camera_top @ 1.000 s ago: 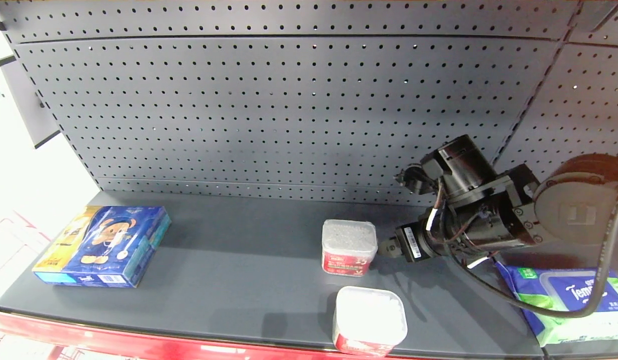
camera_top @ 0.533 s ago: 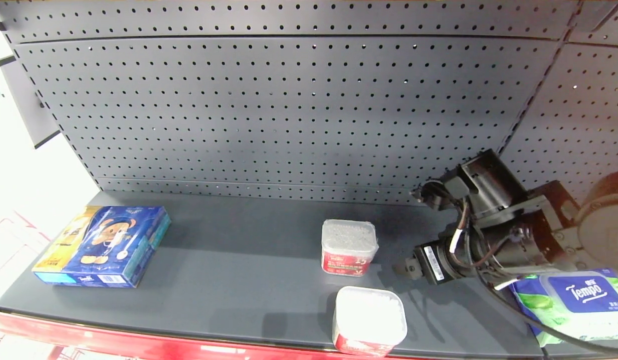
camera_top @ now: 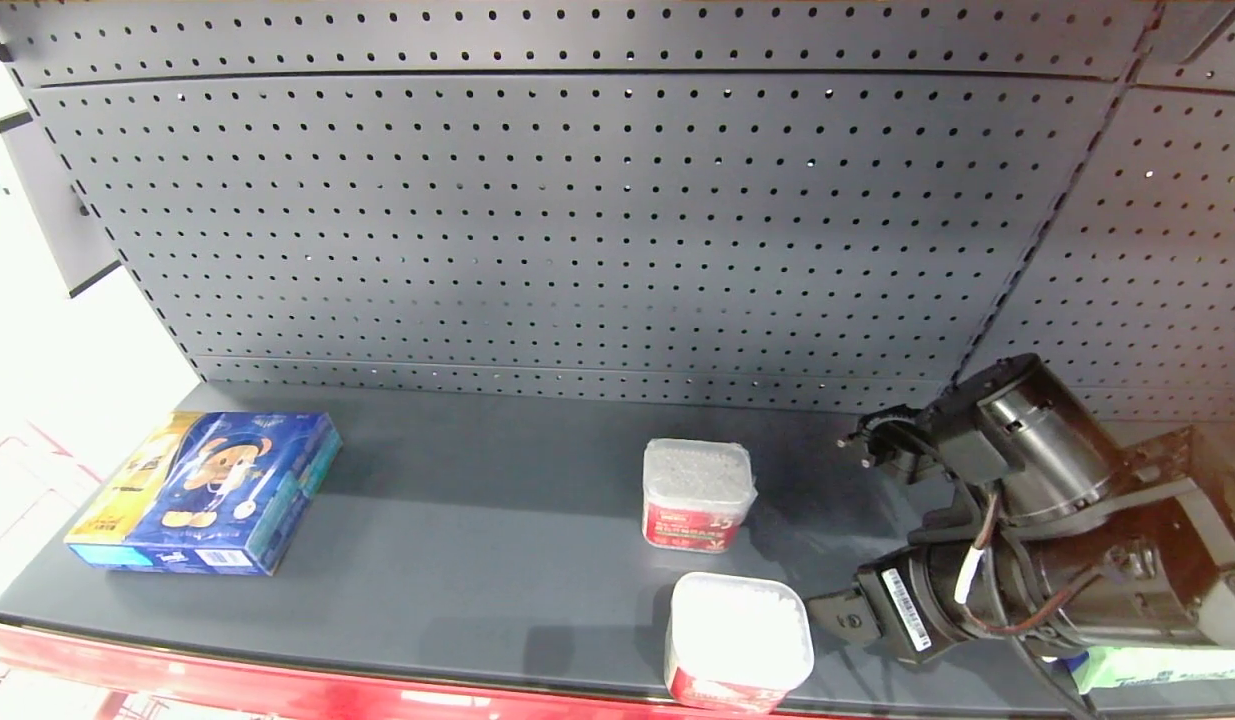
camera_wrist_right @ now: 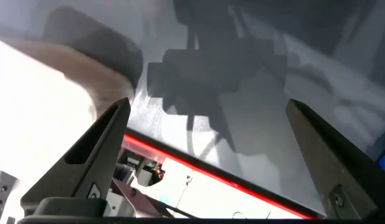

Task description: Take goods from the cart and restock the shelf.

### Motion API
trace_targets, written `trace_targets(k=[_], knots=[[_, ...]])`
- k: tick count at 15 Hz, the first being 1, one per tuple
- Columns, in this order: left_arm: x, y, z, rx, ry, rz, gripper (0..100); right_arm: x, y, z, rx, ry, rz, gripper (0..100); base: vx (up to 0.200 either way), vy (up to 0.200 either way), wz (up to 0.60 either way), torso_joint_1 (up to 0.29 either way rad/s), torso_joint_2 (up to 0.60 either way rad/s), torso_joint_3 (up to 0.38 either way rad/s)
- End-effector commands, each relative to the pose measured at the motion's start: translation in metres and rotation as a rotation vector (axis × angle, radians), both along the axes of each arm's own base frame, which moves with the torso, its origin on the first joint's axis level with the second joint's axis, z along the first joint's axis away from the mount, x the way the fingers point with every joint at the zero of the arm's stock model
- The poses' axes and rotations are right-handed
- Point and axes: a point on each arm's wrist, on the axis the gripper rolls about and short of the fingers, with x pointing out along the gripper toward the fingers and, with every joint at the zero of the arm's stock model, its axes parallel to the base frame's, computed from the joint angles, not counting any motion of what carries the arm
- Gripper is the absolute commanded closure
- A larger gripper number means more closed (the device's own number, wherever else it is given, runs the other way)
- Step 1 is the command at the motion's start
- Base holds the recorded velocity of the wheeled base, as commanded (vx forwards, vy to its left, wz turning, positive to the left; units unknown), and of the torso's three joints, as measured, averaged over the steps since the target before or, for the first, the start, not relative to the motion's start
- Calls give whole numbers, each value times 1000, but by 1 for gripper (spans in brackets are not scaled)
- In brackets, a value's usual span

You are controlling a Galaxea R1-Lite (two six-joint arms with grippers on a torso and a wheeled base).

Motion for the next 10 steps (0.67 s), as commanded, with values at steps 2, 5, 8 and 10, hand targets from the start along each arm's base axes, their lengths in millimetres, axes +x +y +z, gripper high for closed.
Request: trace_targets(k=[2,5,8,10], knots=[[0,0,0,-3,-3,1,0,-3,-1,-1,-6,0,2,0,0,0,0,0,0,0],[-1,0,0,-2,-4,0,0,-12,1,-3,-13,3,32,0,0,0,0,0,0,0],[-1,0,0,-2,-4,0,0,-12,5,-2,-10,0,45,0,0,0,0,0,0,0],[-1,0,0,-2,-4,0,0,-13,6,-2,-10,0,52,0,0,0,0,0,0,0]])
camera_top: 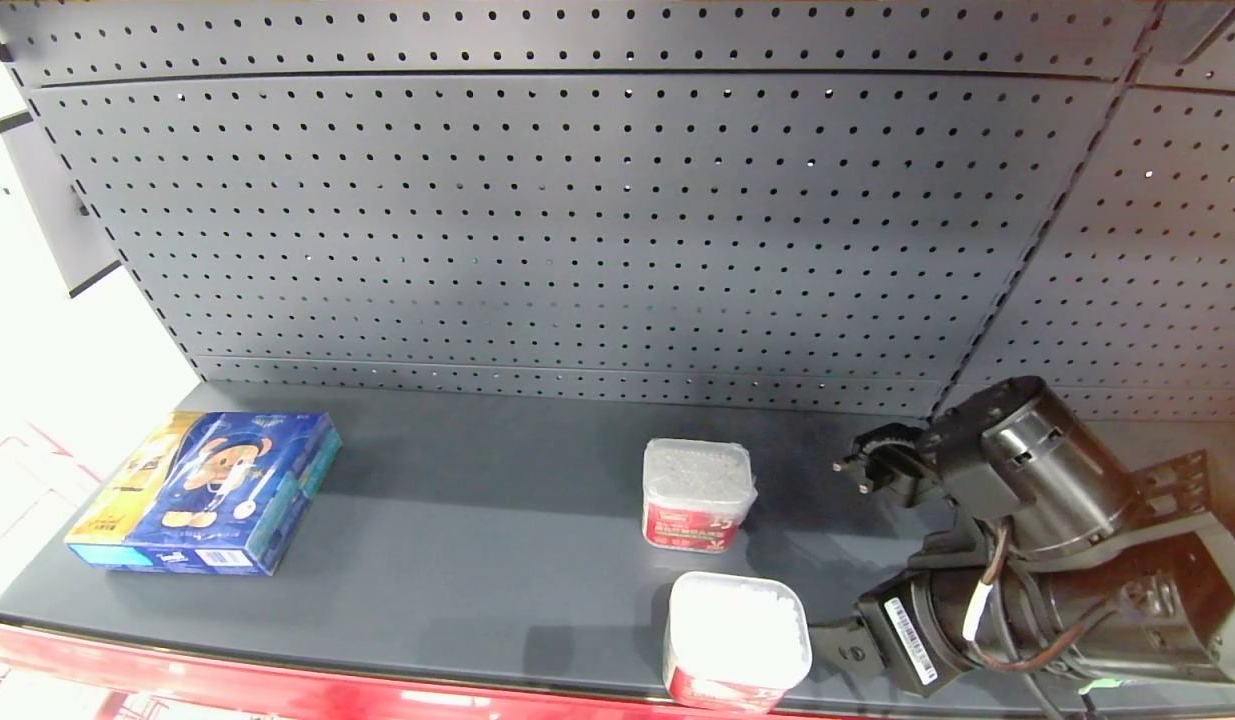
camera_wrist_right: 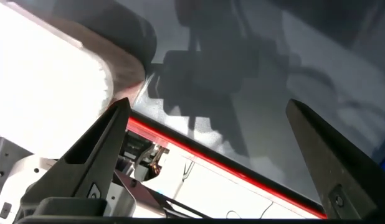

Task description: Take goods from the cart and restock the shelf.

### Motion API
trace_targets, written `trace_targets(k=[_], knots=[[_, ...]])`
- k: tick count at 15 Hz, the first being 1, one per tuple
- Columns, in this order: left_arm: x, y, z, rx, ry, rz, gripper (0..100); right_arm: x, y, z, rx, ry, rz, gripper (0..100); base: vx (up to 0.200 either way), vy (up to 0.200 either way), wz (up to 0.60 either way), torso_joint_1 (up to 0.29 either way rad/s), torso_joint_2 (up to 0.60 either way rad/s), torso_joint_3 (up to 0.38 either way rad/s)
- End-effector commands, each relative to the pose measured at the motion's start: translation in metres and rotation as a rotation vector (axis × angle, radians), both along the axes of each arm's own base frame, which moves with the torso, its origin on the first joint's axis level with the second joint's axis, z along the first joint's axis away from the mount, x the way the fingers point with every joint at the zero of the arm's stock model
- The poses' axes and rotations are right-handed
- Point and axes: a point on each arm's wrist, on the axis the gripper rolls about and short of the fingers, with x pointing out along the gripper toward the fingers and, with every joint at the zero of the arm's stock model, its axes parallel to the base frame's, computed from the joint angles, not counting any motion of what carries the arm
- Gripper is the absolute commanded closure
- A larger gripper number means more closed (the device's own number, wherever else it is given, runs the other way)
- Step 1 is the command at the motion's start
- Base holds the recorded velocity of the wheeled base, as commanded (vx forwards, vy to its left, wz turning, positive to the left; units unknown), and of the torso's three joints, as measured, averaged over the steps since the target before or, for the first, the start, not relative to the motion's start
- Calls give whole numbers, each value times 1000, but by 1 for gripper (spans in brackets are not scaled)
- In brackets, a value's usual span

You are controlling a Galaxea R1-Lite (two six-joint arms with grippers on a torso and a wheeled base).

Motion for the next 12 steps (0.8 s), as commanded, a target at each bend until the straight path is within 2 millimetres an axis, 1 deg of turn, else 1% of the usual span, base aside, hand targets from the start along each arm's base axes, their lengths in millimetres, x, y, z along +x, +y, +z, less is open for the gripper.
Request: trace_targets(k=[1,12], knots=[[0,0,0,0,0,1,0,0,2,0,1,-1,5,0,0,0,0,0,0,0],[-1,0,-1,-2,-6,1,0,2,9,-4,-8,4,20,0,0,0,0,0,0,0]])
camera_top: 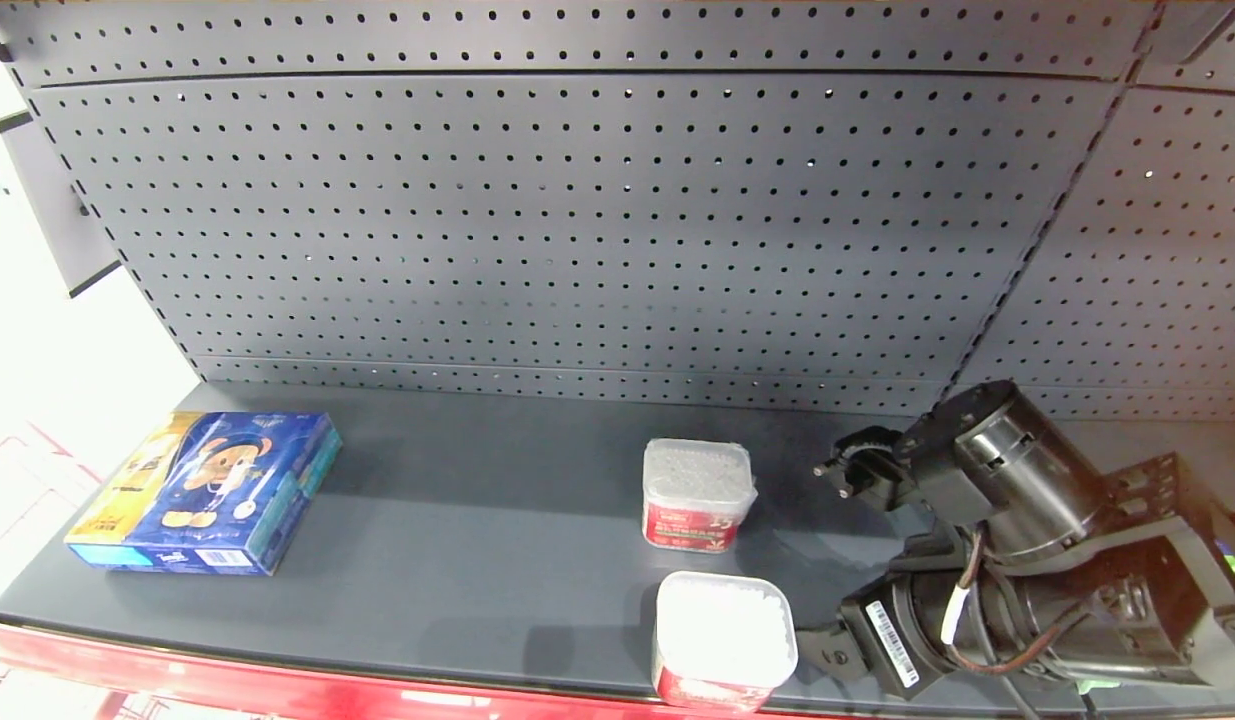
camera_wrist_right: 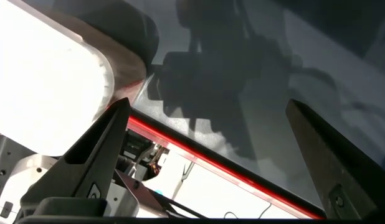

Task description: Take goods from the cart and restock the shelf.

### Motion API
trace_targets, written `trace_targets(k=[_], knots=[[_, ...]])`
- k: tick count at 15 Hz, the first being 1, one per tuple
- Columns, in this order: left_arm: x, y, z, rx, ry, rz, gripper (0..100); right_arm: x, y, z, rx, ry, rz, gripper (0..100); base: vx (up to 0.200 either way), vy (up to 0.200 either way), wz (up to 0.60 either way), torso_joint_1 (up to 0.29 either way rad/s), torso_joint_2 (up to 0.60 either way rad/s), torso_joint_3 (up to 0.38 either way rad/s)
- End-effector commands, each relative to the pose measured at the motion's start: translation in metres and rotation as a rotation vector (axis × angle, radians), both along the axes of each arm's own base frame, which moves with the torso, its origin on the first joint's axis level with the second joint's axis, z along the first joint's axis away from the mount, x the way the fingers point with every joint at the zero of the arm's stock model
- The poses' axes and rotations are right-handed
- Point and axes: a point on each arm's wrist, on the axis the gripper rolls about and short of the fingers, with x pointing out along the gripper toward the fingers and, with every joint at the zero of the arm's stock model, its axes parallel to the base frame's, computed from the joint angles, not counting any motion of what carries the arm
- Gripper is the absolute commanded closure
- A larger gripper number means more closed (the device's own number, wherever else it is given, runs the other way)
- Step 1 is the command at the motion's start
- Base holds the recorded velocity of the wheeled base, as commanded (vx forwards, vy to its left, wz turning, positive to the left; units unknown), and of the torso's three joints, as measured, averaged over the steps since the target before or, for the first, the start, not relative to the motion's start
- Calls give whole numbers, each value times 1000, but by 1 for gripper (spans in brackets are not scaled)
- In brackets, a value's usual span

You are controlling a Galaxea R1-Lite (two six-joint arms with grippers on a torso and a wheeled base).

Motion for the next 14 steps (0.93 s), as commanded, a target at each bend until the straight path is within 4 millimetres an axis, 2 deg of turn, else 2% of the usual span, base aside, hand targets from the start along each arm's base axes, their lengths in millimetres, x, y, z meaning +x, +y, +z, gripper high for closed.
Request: trace_targets(k=[1,10,14], knots=[[0,0,0,0,2,0,0,2,2,-1,-3,2,1,0,0,0,0,0,0,0],[0,0,0,0,2,0,0,5,6,-1,-1,2,2,0,0,0,0,0,0,0],[0,0,0,1,3,0,0,0,-1,1,-6,-4,-9,0,0,0,0,0,0,0]])
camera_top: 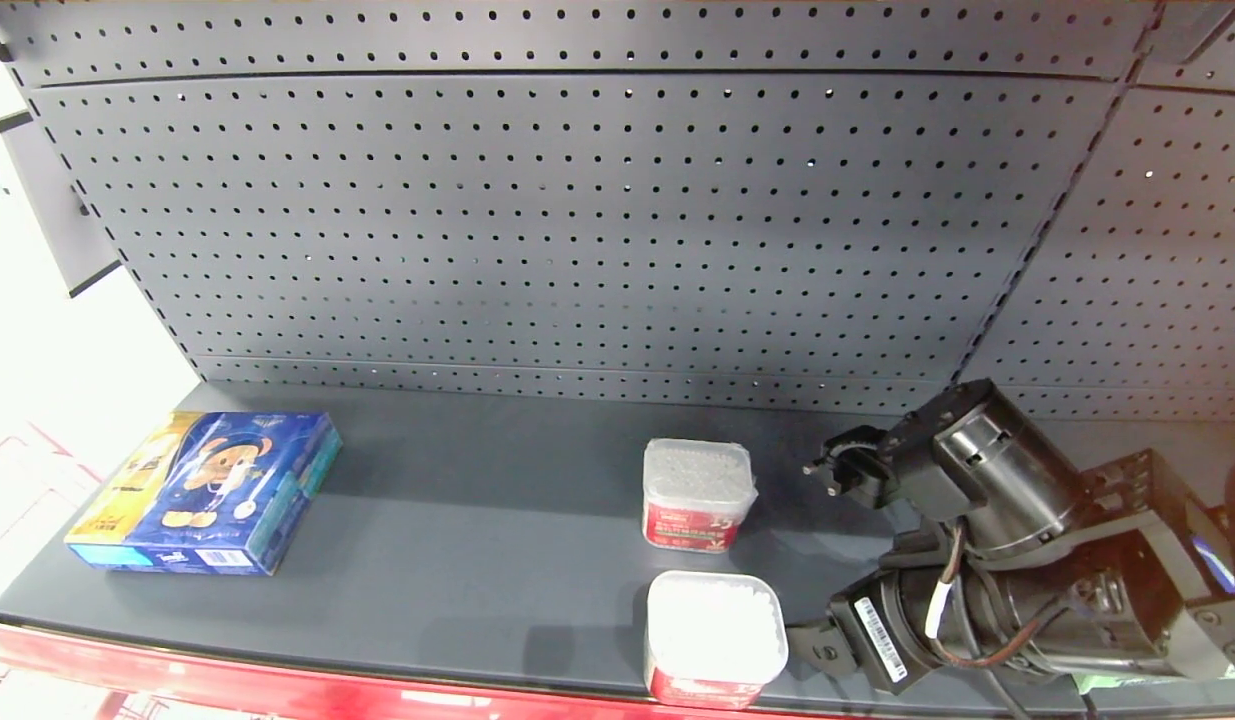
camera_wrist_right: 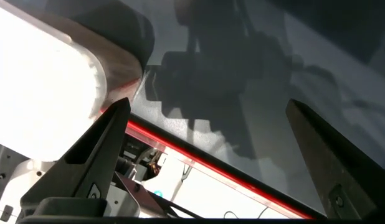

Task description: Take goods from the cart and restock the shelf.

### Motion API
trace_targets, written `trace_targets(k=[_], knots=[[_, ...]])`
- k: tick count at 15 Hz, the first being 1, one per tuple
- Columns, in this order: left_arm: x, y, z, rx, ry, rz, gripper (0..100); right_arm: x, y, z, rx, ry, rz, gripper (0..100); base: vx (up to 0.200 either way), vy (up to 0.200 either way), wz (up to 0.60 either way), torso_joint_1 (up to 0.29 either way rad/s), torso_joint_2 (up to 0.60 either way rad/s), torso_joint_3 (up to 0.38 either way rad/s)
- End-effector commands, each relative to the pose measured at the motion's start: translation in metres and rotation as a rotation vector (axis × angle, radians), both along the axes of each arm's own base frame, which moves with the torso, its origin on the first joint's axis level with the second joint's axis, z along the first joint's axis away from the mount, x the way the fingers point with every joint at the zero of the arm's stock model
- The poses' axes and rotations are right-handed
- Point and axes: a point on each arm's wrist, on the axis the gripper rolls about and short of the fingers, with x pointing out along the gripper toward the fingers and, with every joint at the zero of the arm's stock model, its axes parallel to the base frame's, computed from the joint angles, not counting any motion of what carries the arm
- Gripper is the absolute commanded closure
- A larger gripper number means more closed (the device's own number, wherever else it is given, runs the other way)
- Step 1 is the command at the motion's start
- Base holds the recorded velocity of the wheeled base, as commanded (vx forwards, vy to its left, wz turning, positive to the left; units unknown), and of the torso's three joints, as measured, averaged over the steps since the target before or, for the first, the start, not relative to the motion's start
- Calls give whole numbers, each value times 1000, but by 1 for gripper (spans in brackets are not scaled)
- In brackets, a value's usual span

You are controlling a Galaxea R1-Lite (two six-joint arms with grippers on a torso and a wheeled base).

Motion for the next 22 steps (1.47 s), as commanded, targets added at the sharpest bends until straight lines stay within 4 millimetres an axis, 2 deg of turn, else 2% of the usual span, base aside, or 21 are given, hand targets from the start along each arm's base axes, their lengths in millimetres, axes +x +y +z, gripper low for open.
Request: trace_targets(k=[1,2,4,6,8,11,12,14,15,16,20,21,22], knots=[[0,0,0,1,3,1,0,-9,-12,6,6,-27,-18,0,0,0,0,0,0,0],[0,0,-1,3,4,-2,0,-16,-20,8,13,-43,-23,0,0,0,0,0,0,0],[1,0,-1,5,11,-7,0,-43,-51,20,24,-144,-75,0,0,0,0,0,0,0],[2,-1,-3,22,13,-9,0,-72,-90,42,60,-325,-195,0,0,0,0,0,0,0],[4,-1,-11,110,11,-30,0,-99,-125,59,104,-492,-314,0,0,0,0,0,0,0],[2,-1,-12,116,-5,-44,0,-149,-171,70,-38,-695,-464,0,0,0,0,0,0,0],[2,-1,-13,116,-8,-38,0,-168,-181,66,-93,-709,-529,0,0,0,0,0,0,0],[2,-1,-15,125,7,1,0,-208,-189,46,-192,-651,-686,0,0,0,0,0,0,0],[2,-1,-15,135,20,32,0,-216,-189,37,-199,-630,-712,0,0,0,0,0,0,0],[1,0,-19,151,46,124,0,-225,-189,17,-193,-606,-751,0,0,0,0,0,0,0],[-1,-7,-24,96,125,306,0,-228,-179,-54,-266,-498,-889,0,0,0,0,0,0,0],[-3,-7,-29,79,98,268,0,-224,-177,-58,-157,-554,-792,0,0,0,0,0,0,0],[-7,-8,-37,54,51,168,0,-223,-175,-66,-39,-652,-621,0,0,0,0,0,0,0]])
